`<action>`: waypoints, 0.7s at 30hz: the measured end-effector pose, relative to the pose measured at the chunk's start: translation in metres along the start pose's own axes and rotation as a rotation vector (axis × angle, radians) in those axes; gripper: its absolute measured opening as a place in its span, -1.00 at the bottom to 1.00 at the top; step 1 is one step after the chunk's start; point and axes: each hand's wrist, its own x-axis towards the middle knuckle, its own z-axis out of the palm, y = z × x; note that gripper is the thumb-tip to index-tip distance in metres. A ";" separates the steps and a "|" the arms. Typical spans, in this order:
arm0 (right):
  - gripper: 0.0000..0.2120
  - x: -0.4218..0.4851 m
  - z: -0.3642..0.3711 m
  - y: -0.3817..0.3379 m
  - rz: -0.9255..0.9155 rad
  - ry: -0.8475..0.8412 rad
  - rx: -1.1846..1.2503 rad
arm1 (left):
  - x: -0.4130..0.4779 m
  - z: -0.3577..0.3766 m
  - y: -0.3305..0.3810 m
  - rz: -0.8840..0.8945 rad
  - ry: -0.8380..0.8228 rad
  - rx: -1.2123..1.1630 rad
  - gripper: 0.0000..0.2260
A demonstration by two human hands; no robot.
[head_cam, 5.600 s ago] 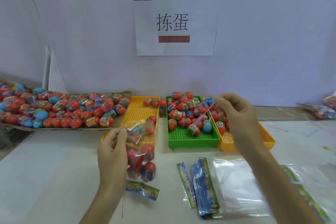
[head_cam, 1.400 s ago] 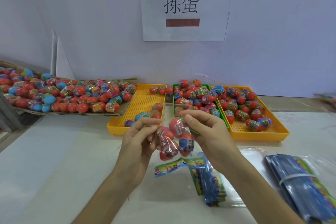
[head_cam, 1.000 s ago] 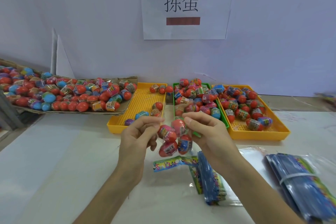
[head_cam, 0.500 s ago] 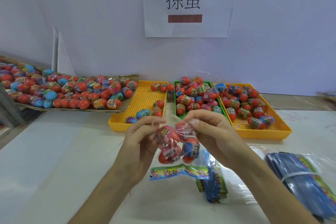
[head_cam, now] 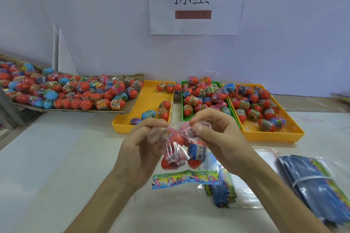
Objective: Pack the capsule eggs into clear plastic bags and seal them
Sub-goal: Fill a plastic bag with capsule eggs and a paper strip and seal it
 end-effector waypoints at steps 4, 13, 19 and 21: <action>-0.88 -0.001 -0.001 -0.002 -0.029 -0.044 0.009 | -0.002 0.001 0.001 -0.004 -0.021 -0.002 -0.75; -0.80 -0.001 -0.002 -0.003 -0.012 -0.188 0.016 | -0.004 -0.003 0.004 -0.019 -0.034 0.079 -0.84; -0.78 -0.001 0.003 0.005 -0.014 -0.123 0.086 | -0.002 -0.001 0.001 -0.047 0.012 -0.024 -0.82; -0.86 -0.002 0.006 0.007 -0.027 -0.072 0.078 | -0.004 0.001 0.000 -0.041 0.037 -0.023 -0.79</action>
